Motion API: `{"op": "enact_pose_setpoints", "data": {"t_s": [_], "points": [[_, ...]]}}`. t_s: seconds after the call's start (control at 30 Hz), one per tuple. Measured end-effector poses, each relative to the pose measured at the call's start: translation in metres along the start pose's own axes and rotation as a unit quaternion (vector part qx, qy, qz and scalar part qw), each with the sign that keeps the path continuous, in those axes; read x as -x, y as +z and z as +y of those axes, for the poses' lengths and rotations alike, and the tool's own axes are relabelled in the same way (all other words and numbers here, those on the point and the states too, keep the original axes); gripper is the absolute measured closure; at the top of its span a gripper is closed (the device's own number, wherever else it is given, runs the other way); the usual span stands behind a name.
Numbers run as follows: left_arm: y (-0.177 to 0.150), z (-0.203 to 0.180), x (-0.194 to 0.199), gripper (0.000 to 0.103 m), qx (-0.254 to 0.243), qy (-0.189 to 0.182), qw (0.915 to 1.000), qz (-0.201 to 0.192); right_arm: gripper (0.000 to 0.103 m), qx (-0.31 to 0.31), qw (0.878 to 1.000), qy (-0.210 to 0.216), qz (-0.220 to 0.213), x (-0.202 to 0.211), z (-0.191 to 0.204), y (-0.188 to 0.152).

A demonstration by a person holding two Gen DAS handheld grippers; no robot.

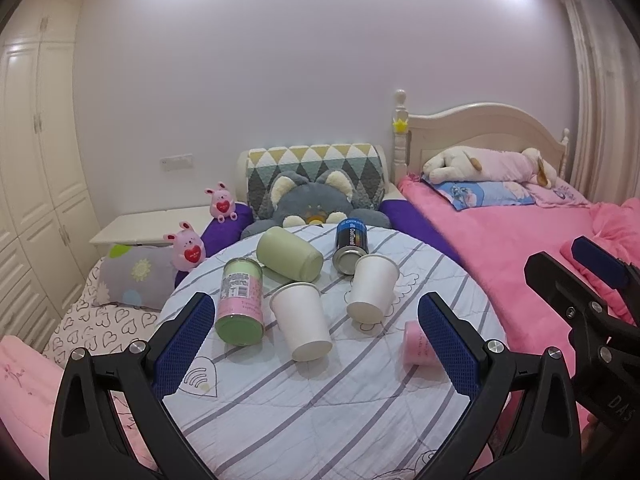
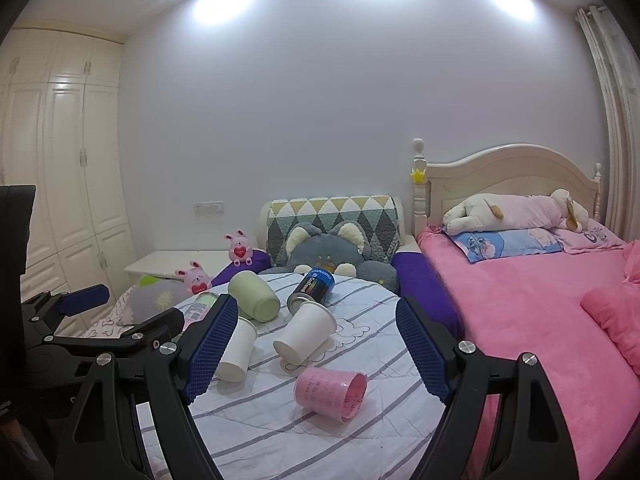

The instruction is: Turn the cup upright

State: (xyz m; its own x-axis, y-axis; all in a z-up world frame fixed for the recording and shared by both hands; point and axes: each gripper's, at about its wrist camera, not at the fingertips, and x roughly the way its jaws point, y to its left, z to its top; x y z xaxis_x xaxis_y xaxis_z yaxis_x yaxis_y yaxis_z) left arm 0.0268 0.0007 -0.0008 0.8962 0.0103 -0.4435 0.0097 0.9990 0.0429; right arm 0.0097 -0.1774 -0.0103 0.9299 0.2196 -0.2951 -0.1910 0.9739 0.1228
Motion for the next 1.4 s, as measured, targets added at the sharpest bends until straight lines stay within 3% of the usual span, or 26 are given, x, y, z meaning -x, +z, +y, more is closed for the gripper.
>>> {"op": "enact_pose_setpoints", "data": {"t_s": [1.4], "points": [[-0.0036, -0.0019, -0.0083, 0.0, -0.002, 0.006, 1.0, 0.007, 0.02, -0.001, 1.0, 0.001, 0.015, -0.0065, 0.0003, -0.0031]]}}
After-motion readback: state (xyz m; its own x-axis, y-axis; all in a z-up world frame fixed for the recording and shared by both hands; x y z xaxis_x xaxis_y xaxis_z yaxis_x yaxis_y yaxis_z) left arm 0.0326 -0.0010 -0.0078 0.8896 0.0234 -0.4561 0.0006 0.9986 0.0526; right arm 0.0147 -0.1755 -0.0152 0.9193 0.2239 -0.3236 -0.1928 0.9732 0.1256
